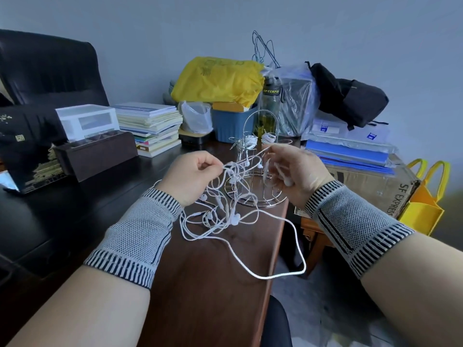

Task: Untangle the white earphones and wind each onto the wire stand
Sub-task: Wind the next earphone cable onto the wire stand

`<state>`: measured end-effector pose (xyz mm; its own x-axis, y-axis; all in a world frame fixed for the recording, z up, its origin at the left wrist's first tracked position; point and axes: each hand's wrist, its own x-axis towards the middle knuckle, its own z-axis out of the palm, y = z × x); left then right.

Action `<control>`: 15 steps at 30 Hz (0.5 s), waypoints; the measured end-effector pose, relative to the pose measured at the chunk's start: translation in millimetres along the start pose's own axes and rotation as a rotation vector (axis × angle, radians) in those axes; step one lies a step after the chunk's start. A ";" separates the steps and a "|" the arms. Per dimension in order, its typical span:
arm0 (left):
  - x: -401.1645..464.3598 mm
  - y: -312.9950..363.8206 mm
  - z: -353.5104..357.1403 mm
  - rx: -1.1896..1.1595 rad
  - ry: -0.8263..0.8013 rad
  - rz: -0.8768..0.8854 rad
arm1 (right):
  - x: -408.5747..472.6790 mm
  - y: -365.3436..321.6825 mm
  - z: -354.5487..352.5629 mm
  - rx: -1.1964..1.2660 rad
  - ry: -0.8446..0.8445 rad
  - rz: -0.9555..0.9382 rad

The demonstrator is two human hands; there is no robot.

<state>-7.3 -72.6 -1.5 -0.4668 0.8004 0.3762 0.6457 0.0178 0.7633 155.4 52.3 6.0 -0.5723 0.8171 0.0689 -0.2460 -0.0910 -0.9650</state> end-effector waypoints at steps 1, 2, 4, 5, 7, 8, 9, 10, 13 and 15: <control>1.1 -3.1 -1.9 -0.022 0.031 -0.022 | 0.9 1.9 -3.2 -0.080 0.043 -0.020; 2.0 -5.8 -3.2 -0.042 0.055 -0.042 | 1.6 3.5 -5.9 -0.151 0.090 -0.034; 2.8 -8.7 -4.6 -0.085 0.089 -0.074 | 2.6 6.3 -8.4 -0.216 0.180 -0.056; 2.8 -9.1 -4.8 -0.101 0.101 -0.087 | 2.5 6.4 -8.2 -0.213 0.217 -0.066; 3.0 -9.9 -5.2 -0.104 0.114 -0.106 | 2.8 5.8 -7.5 -0.160 0.250 -0.064; 3.4 -10.3 -5.5 -0.101 0.119 -0.114 | 3.1 5.4 -7.2 -0.123 0.242 -0.058; 4.0 -10.8 -5.7 -0.098 0.124 -0.122 | 3.4 4.9 -7.3 -0.102 0.229 -0.052; 4.4 -11.6 -6.2 -0.102 0.126 -0.131 | 3.9 4.3 -7.8 -0.108 0.222 -0.048; 6.1 -12.9 -6.2 -0.136 0.111 -0.168 | 6.1 0.6 -10.2 -0.184 0.231 -0.035; 7.1 -12.6 -6.5 -0.130 0.122 -0.189 | 7.3 -2.2 -12.5 -0.184 0.234 -0.022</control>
<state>-22.7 -71.1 -5.1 -0.6468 0.7114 0.2748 0.4607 0.0773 0.8842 161.6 65.6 5.4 -0.3670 0.9289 0.0502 -0.0984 0.0149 -0.9950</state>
